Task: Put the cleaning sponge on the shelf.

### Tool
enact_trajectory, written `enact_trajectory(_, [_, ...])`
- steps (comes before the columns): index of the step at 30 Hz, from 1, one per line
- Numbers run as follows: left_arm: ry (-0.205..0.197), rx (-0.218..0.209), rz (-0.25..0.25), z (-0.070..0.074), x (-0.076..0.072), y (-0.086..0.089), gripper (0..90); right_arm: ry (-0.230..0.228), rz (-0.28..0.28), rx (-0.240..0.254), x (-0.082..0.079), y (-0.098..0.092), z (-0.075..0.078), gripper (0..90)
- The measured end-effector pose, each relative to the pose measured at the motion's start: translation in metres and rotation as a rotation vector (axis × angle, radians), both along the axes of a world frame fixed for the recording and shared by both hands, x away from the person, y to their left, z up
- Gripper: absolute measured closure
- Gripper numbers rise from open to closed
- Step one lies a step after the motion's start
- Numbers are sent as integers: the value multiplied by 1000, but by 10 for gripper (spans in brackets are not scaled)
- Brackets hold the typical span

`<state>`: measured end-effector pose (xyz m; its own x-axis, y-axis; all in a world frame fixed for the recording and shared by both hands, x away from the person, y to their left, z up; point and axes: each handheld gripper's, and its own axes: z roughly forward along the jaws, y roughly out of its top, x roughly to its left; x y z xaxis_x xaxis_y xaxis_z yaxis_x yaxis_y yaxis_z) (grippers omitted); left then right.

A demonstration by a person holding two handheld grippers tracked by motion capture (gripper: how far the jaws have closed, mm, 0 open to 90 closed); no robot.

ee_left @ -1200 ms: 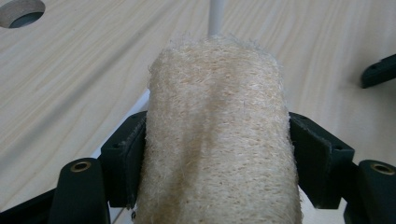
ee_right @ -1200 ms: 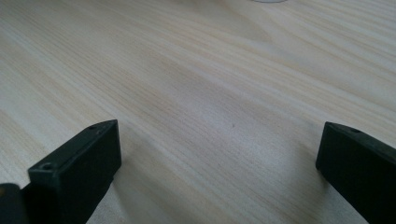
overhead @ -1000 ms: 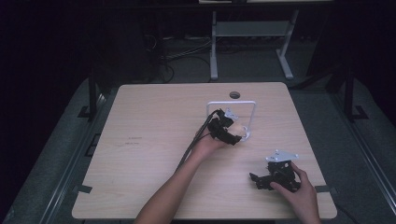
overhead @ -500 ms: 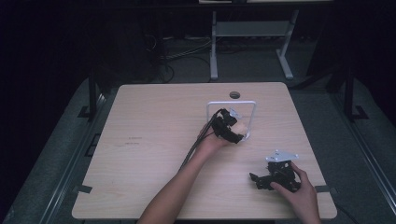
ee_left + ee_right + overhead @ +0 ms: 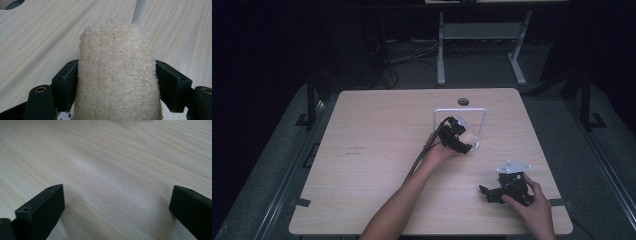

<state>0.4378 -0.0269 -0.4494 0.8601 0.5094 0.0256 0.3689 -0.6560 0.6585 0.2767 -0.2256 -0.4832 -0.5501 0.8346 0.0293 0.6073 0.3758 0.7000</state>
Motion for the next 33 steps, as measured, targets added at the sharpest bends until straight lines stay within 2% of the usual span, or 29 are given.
enact_trajectory(7, [-4, -13, 15, 2, 0, 1, 227, 2, -1, 1, 0, 0, 0, 0])
enact_trajectory(13, [-27, -25, 24, 9, -3, 7, 213, 2, -1, 1, 0, 0, 0, 0])
enact_trajectory(21, [-48, -77, 46, 20, -12, 12, 214, 0, -1, -1, 0, 0, 0, 0])
enact_trajectory(24, [-40, -73, 43, 22, -15, 13, 215, 0, 0, 0, 0, 0, 0, 0])
enact_trajectory(30, [-52, -78, 40, 24, -19, 19, 235, 3, 0, 3, 0, 0, 0, 0])
enact_trajectory(33, [-59, -83, 35, 26, -21, 21, 272, 1, -1, 3, 0, 0, 0, 0])
